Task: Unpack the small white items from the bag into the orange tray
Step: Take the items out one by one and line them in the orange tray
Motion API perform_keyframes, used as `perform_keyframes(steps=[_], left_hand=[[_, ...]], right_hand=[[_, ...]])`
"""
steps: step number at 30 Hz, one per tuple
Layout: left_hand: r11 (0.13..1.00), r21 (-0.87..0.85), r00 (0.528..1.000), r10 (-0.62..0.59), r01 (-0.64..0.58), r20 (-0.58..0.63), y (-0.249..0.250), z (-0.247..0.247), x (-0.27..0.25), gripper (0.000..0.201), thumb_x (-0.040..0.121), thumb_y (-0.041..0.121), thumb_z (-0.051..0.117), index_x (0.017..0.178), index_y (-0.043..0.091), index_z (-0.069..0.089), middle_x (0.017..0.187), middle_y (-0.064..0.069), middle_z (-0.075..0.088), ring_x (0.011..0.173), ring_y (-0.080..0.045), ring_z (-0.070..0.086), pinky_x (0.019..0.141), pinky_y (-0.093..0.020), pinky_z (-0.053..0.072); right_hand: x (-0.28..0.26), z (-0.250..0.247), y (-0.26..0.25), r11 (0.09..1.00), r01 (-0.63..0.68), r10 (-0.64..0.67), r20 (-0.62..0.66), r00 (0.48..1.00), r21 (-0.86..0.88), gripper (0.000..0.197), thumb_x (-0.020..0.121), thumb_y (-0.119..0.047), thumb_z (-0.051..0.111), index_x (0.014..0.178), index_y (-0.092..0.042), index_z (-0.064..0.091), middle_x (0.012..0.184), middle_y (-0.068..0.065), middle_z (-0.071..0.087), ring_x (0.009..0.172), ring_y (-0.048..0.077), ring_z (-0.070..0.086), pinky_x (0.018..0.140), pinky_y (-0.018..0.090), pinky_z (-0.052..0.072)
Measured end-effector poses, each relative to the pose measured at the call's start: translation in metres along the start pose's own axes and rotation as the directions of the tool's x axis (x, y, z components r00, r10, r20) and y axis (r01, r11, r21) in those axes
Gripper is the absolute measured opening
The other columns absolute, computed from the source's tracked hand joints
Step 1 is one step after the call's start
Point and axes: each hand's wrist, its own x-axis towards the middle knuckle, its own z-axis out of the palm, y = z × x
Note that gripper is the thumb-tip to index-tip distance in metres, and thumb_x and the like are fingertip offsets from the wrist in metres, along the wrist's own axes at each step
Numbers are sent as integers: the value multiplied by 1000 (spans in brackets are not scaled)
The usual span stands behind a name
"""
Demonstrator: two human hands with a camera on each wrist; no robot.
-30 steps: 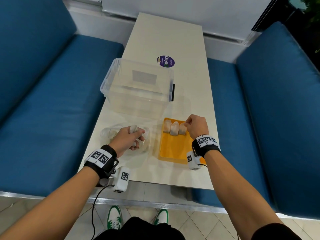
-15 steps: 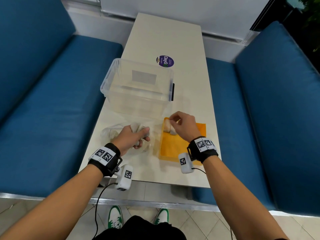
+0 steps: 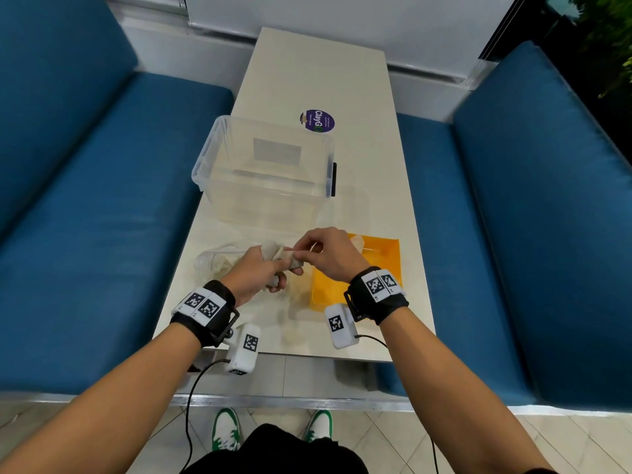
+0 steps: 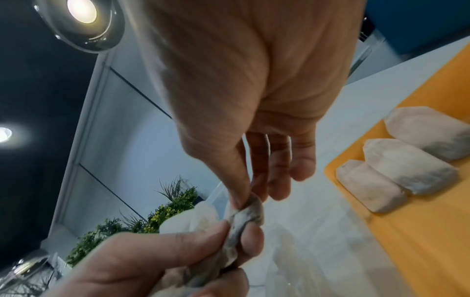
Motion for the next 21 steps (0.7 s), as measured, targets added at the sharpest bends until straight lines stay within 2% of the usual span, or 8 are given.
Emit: perform_keyframes(steps=[5, 9, 12, 13, 15, 17, 19, 21], left_hand=[[1000, -19, 999, -16, 16, -43, -3, -1, 1, 22, 105, 17, 59, 118, 2, 70, 90, -15, 73, 51, -16, 49, 49, -27, 36], [1000, -15, 981, 6, -9, -196, -3, 1, 3, 24, 103, 19, 62, 109, -2, 70, 86, -14, 73, 47, -15, 50, 49, -29, 40], [1000, -13, 961, 11, -15, -277, -3, -1, 5, 25, 99, 17, 68, 104, -7, 67, 59, -4, 64, 43, -14, 50, 48, -29, 40], [1000, 5, 964, 17, -16, -267, -2, -1, 5, 24, 98, 17, 69, 103, -6, 68, 58, -1, 64, 45, -14, 50, 49, -29, 40], [998, 57, 973, 25, -12, -227, 0, 0, 3, 24, 98, 21, 71, 98, -3, 70, 60, 0, 65, 48, -16, 51, 51, -30, 43], [996, 90, 975, 21, -1, -219, 1, 0, 2, 30, 99, 27, 69, 94, -3, 71, 60, -4, 64, 49, -18, 51, 52, -31, 45], [998, 60, 971, 9, 5, -239, 0, 0, 4, 32, 102, 29, 64, 100, -1, 72, 74, -14, 70, 50, -19, 51, 52, -31, 44], [1000, 4, 968, 7, -6, -251, -2, -2, 6, 26, 105, 25, 58, 110, 4, 71, 96, -11, 78, 51, -17, 52, 52, -31, 43]], right_hand=[[-2, 1, -1, 997, -33, 41, -105, 994, 76, 3, 89, -18, 73, 88, -16, 74, 79, -6, 73, 69, 8, 66, 64, 17, 49], [-7, 0, -2, 959, -107, 126, -56, 990, 262, 4, 90, -11, 71, 93, -7, 70, 76, 6, 74, 67, 24, 72, 57, 28, 56], [-7, -1, -2, 986, -100, 103, -20, 994, 133, 14, 91, -23, 72, 101, -12, 71, 91, -1, 74, 69, 4, 65, 63, 19, 48], [-8, 0, -2, 994, -80, 82, -24, 996, 77, 18, 91, -29, 73, 105, -16, 72, 95, -5, 74, 71, -2, 61, 64, 13, 44], [-7, 0, -3, 997, -48, 50, -35, 998, 60, 22, 92, -35, 73, 108, -20, 75, 95, -9, 73, 70, -8, 57, 64, 9, 41], [-5, 1, -3, 997, -41, 44, -46, 998, 60, 16, 91, -32, 74, 99, -19, 77, 87, -9, 72, 68, -7, 57, 65, 10, 42], [-3, 3, -1, 994, -69, 78, -100, 992, 88, 9, 90, -26, 75, 90, -17, 75, 81, -6, 72, 67, 0, 62, 67, 20, 48], [-3, 3, -1, 978, -94, 126, -165, 978, 185, 6, 90, -20, 74, 88, -14, 73, 76, 2, 73, 65, 14, 69, 63, 26, 52]])
